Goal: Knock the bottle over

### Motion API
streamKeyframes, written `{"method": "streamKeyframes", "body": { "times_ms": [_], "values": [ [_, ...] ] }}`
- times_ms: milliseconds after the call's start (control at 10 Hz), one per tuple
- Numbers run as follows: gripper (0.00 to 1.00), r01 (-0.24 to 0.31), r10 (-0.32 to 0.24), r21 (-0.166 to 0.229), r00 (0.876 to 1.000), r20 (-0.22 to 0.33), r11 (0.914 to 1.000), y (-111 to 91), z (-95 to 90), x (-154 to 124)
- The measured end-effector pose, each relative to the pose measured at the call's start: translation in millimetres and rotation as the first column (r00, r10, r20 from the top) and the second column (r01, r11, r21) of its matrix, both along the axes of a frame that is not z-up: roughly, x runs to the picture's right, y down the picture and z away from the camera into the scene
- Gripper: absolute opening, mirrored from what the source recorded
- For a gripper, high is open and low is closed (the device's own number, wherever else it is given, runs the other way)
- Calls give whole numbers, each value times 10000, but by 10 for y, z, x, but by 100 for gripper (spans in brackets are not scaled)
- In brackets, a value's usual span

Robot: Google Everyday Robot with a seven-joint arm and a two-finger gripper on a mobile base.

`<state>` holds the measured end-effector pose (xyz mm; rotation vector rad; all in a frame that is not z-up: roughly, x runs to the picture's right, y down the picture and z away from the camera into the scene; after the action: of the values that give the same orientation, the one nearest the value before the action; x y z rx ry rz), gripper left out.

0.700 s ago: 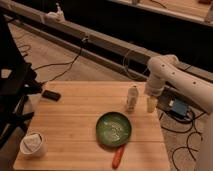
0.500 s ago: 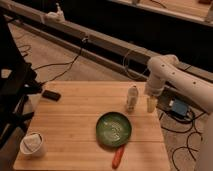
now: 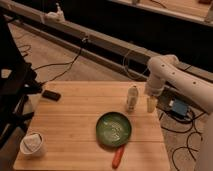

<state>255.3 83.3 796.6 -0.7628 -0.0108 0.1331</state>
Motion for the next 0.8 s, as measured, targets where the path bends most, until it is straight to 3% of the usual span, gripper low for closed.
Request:
{"method": "streamKeyframes", "body": {
  "times_ms": [600,800],
  "values": [
    [80,-1,1,0,10000,0,10000,0,0,0],
    [68,0,0,-1,10000,0,10000,0,0,0]
  ]
}}
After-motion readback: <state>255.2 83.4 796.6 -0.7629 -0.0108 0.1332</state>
